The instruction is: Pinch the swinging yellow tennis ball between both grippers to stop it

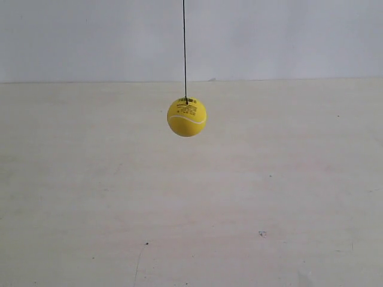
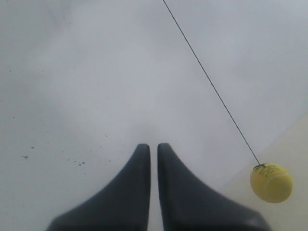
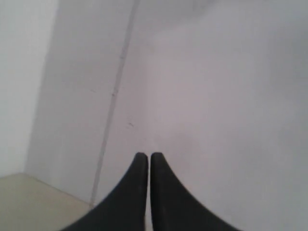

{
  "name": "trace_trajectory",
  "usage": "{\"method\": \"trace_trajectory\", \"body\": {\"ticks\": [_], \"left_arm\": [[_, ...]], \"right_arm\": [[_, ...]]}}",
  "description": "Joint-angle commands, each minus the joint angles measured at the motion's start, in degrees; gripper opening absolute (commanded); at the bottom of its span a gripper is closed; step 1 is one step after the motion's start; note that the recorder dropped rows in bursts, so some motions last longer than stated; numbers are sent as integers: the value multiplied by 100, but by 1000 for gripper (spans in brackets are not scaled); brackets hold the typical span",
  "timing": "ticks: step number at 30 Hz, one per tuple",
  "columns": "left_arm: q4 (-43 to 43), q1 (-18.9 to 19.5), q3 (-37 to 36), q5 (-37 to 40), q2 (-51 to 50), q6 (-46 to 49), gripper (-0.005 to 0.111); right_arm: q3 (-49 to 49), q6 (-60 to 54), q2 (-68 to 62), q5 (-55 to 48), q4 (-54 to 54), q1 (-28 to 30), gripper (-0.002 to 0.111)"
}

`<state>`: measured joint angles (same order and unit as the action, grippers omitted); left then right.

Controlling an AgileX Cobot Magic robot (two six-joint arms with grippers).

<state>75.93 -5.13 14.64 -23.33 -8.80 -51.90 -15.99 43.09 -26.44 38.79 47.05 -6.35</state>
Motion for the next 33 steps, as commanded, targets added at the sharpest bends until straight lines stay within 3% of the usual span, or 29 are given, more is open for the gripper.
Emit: {"method": "trace_trajectory", "body": {"ticks": [1, 5, 10, 22, 27, 30, 33], "left_arm": [[-55, -14, -9, 33, 35, -77, 5], [-55, -14, -9, 33, 35, -77, 5], [-55, -14, -9, 33, 35, -77, 5], [-55, -14, -9, 33, 35, -77, 5], [-45, -14, -9, 34, 35, -77, 5], [-45, -14, -9, 34, 35, -77, 5], [-45, -14, -9, 34, 35, -77, 5]], "right_arm": [[-14, 351, 690, -2200, -296, 14, 0], [-14, 351, 1384, -3563, -311, 14, 0], [145, 168, 1854, -3992, -288, 14, 0], [1455, -319, 1867, -3037, -309, 14, 0], [1599, -234, 2480, -3429, -485, 14, 0], [1599, -1165, 2578, -3552, -1424, 14, 0], [1599, -3643, 2578, -3879, -3838, 14, 0]]}}
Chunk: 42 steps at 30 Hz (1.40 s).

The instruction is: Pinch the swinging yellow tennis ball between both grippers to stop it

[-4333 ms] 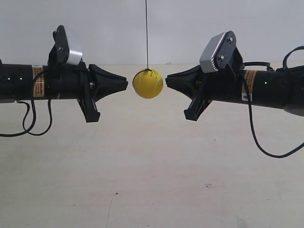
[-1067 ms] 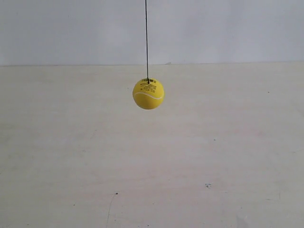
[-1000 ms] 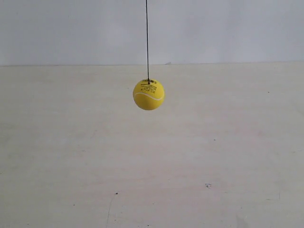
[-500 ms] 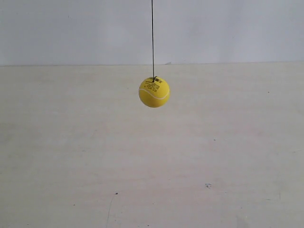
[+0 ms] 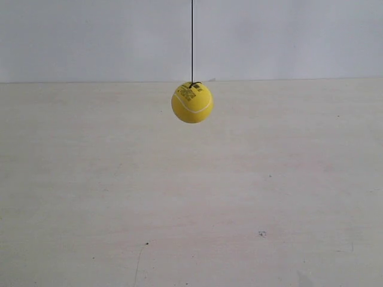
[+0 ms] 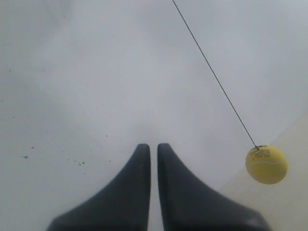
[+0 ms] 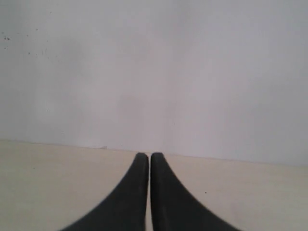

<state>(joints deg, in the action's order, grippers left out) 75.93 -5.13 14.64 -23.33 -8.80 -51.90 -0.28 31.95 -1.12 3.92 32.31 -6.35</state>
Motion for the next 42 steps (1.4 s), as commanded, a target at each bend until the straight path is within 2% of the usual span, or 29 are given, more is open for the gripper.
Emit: {"method": "trace_trajectory", "body": {"ticks": [1, 3, 4, 12, 20, 42], "left_arm": [[-45, -14, -9, 34, 35, -77, 5], [-45, -14, -9, 34, 35, -77, 5], [-45, -14, -9, 34, 35, -77, 5], [-45, -14, -9, 34, 35, -77, 5], [-45, -14, -9, 34, 35, -77, 5], [-45, -14, -9, 34, 35, -77, 5]], "right_arm": [[28, -3314, 56, -430, -3089, 14, 0], [28, -4147, 112, -530, -3744, 14, 0], [28, -4215, 112, -603, -3765, 14, 0], [28, -3913, 112, -1139, -3590, 230, 0], [28, -3735, 112, -2290, -3370, 252, 0], [28, -3787, 112, -2302, -3367, 252, 0]]}}
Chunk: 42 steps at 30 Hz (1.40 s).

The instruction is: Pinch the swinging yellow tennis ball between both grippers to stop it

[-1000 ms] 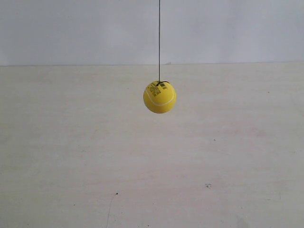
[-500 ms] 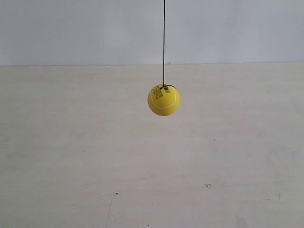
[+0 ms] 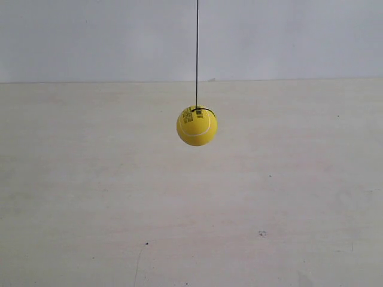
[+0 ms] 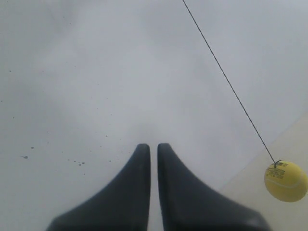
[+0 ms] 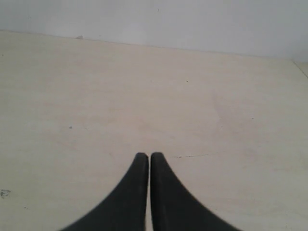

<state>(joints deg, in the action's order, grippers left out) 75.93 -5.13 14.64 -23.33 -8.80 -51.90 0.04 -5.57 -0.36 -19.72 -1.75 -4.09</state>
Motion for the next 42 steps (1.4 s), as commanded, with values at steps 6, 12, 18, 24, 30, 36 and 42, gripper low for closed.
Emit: {"method": "trace_trajectory", "body": {"ticks": [6, 12, 18, 24, 30, 36, 42], "left_arm": [[-45, -14, -9, 34, 35, -77, 5], [-143, -143, -66, 30, 6, -77, 5], [-3195, -139, -511, 889, -74, 1751, 5], [-7298, -113, -676, 1992, -74, 5353, 5], [-7593, 256, -1262, 2194, 168, 5476, 5], [-7755, 739, -1464, 3229, 880, 5395, 5], [-7487, 739, -1464, 4132, 880, 5437, 5]], "right_arm": [[-4, -34, 36, 61, 40, 26, 0], [-4, -34, 36, 61, 40, 26, 0], [-4, -34, 36, 61, 40, 26, 0], [-4, -34, 36, 61, 40, 26, 0], [-4, -34, 36, 62, 40, 15, 0], [-4, -34, 36, 62, 40, 15, 0], [-4, -34, 36, 62, 40, 15, 0]]}}
